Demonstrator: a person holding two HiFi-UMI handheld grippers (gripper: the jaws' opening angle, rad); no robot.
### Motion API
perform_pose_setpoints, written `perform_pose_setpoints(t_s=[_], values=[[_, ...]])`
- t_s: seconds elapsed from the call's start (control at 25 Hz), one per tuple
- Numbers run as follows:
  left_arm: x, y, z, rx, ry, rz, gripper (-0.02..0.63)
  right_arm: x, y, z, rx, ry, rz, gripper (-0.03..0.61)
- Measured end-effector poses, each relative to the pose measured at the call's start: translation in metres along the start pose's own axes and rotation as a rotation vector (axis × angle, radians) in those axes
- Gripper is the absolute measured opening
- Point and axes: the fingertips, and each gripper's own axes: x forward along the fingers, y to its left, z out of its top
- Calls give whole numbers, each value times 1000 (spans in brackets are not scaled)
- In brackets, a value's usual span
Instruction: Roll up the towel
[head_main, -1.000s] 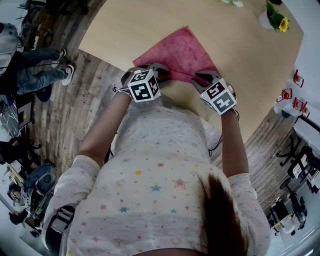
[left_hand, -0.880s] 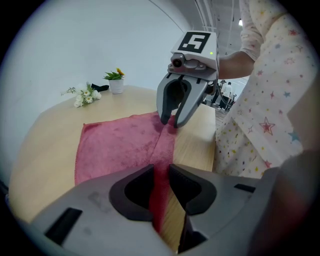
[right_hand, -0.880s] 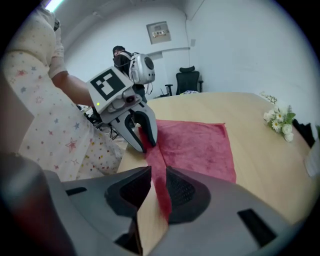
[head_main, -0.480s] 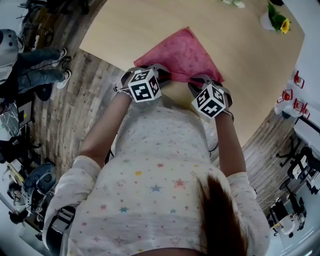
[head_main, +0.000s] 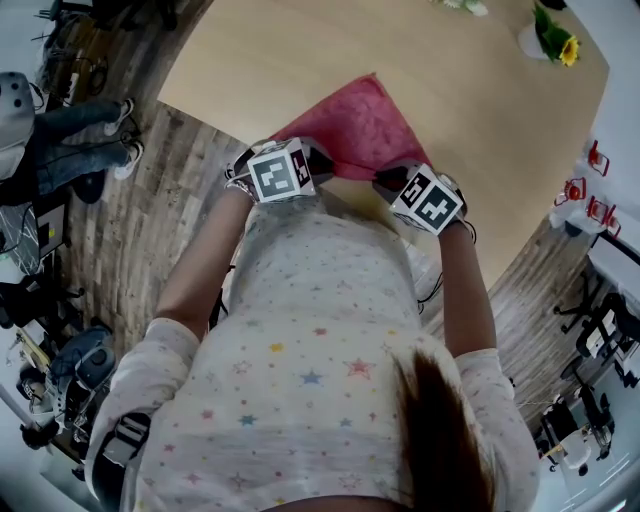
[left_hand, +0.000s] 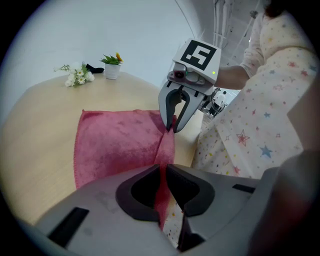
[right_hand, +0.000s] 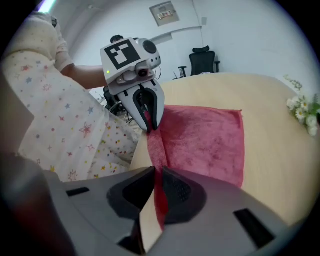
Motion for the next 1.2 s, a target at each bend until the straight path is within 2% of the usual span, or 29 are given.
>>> perform_pose_setpoints(t_s=[0.2, 0.4, 0.64, 0.8, 0.96, 1.04, 1.2], values=[[-12, 20, 14, -15, -19, 30, 49, -10, -24, 8, 73, -59, -27, 49], [-9, 46, 17, -15, -26, 118, 49, -13, -46, 9, 124, -80, -105, 51], [-12, 60, 20, -69, -116, 190, 49, -7, -57, 3, 179, -82, -152, 49], [-25, 54, 23, -40, -185, 248, 49, -4, -56, 1, 183, -81, -162, 49], [-33, 36, 39, 38, -244, 228, 49, -3, -58, 3, 196, -81, -160, 49], [-27, 29, 40, 52, -232, 203, 49, -3, -59, 3, 199, -81, -160, 49], [0, 27, 16, 69, -86, 180, 49, -4, -59, 2, 200, -86, -163, 49]])
